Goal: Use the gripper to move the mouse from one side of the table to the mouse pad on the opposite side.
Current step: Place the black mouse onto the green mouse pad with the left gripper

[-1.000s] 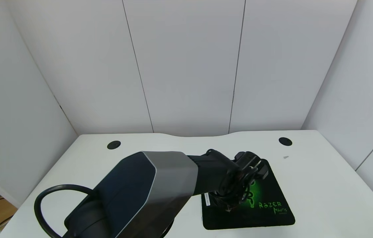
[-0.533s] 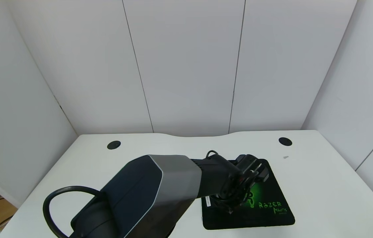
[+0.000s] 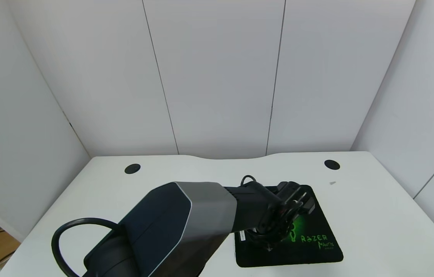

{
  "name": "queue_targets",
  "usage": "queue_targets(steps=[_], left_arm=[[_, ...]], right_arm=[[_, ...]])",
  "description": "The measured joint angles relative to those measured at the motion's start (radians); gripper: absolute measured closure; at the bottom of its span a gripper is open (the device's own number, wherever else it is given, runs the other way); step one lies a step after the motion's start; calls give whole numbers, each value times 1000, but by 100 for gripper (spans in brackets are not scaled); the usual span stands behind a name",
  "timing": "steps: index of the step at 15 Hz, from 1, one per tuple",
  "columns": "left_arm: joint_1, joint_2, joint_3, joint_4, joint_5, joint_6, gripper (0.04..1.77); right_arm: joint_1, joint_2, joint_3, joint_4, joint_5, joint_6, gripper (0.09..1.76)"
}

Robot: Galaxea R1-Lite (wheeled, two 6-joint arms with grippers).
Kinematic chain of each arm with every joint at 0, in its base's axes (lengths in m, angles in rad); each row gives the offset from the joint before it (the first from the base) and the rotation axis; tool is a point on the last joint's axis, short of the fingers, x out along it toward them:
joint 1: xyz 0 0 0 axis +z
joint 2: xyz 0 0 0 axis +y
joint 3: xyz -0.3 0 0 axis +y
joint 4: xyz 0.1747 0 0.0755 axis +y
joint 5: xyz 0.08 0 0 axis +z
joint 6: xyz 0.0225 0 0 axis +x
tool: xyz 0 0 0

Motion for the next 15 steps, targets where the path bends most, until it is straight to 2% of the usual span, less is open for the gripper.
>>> queue_targets(steps=[6,15], left_arm=[[0,-9,0,0,11,4,30],[7,-30,0,17,16,12,16]], right_arm=[[0,0,0,0,0,0,14],[0,0,0,0,0,0,14]])
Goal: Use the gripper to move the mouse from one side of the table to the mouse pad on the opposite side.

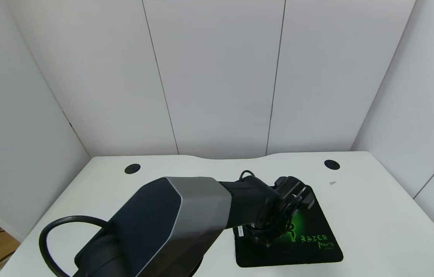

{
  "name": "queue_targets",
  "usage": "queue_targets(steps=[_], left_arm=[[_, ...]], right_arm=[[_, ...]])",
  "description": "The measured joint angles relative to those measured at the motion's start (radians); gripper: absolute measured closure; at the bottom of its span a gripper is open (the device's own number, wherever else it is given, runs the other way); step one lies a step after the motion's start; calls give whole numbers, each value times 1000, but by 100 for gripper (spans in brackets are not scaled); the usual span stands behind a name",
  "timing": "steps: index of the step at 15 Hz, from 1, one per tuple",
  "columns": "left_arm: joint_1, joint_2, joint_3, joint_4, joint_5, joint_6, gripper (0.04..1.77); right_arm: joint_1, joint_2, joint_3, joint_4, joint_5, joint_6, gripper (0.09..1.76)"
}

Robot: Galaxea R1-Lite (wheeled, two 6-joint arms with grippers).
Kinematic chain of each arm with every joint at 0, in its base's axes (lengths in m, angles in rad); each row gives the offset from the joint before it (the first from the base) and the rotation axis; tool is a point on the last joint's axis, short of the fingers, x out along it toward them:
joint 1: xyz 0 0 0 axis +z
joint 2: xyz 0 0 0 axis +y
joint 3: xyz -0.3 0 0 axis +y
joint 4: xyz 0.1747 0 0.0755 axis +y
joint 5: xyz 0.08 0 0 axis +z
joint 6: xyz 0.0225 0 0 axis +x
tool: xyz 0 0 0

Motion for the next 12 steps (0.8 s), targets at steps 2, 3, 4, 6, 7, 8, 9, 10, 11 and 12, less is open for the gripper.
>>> queue_targets(steps=[2,3,4,6,7,8,9,10,11,12], left_arm=[[29,-29,0,45,22,16,14],[54,-46,1,56,31,24,14],[82,-66,5,59,34,35,13],[154,-117,18,60,32,80,12],[192,-143,24,59,25,103,12],[232,-169,29,58,12,126,12],[275,-196,34,56,-7,153,12],[313,-221,40,49,-22,181,11],[354,-245,56,24,-32,214,11],[396,-273,89,-29,-41,242,11]], right_arm=[[0,0,0,0,0,0,14],[0,0,0,0,0,0,14],[0,0,0,0,0,0,14],[0,0,0,0,0,0,14],[0,0,0,0,0,0,14],[0,0,0,0,0,0,14],[0,0,0,0,0,0,14],[0,0,0,0,0,0,14],[0,0,0,0,0,0,14],[0,0,0,0,0,1,14]])
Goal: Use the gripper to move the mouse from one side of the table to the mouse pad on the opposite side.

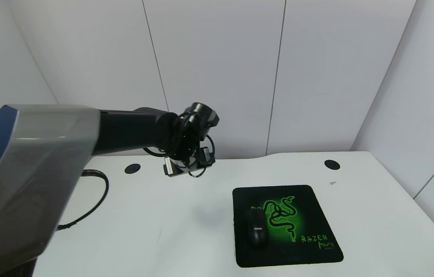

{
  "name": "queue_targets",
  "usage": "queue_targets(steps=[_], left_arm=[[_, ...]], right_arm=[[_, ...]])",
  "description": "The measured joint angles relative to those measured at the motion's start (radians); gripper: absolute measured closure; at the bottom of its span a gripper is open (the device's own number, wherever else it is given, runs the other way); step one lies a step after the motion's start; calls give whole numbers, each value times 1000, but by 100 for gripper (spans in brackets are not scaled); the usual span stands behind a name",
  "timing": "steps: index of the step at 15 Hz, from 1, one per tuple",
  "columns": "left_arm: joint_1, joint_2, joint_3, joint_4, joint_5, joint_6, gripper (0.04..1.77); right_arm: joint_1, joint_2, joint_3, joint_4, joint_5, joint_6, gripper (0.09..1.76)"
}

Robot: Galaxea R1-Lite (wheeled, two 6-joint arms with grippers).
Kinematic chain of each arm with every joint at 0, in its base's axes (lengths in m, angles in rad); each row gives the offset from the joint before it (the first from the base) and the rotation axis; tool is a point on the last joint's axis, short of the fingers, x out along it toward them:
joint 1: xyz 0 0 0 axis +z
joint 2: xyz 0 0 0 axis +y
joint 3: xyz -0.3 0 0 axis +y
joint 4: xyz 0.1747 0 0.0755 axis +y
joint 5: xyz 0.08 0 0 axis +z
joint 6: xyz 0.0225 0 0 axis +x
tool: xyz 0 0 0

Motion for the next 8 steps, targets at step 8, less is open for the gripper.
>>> queue_targets(steps=[8], left_arm=[[326,-269,557,-576,-159,302,10]], right_arm=[[0,0,0,0,0,-1,14]])
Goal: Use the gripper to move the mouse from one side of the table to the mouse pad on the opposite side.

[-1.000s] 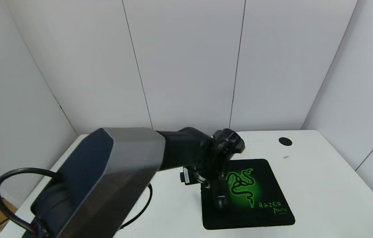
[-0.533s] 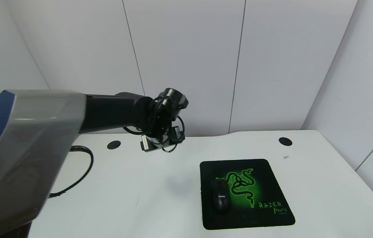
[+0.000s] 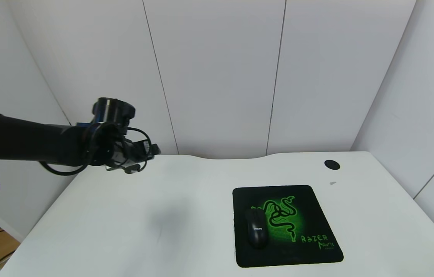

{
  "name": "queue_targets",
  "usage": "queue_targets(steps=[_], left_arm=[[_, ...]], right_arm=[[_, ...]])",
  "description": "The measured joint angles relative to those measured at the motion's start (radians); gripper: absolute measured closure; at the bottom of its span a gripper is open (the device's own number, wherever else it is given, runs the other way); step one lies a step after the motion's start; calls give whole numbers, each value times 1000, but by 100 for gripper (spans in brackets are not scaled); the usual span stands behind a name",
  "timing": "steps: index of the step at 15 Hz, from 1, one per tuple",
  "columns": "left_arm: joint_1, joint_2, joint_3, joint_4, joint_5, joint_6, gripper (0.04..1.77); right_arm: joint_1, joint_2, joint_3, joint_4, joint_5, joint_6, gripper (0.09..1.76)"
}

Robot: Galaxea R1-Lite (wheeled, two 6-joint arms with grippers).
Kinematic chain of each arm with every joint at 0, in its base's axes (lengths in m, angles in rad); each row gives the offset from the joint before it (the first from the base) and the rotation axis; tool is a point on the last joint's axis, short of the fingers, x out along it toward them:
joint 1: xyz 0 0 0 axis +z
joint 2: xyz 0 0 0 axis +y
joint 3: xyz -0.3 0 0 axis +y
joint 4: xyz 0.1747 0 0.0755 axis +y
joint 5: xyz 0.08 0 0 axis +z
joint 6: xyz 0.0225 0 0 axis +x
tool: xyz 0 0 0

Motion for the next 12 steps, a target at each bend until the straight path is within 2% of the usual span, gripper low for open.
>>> queue_targets(steps=[4,7,10,12], left_arm=[[153,-181,215,-133,-121,119,10],[236,-319,332,-178,-225,188,10],[293,-460,440,-192,-308,252,9],[305,-553,503,-193,-346,279,9]], right_arm=[[0,0,0,0,0,0,14],[0,0,0,0,0,0,14],[0,0,0,0,0,0,14],[0,0,0,0,0,0,14]])
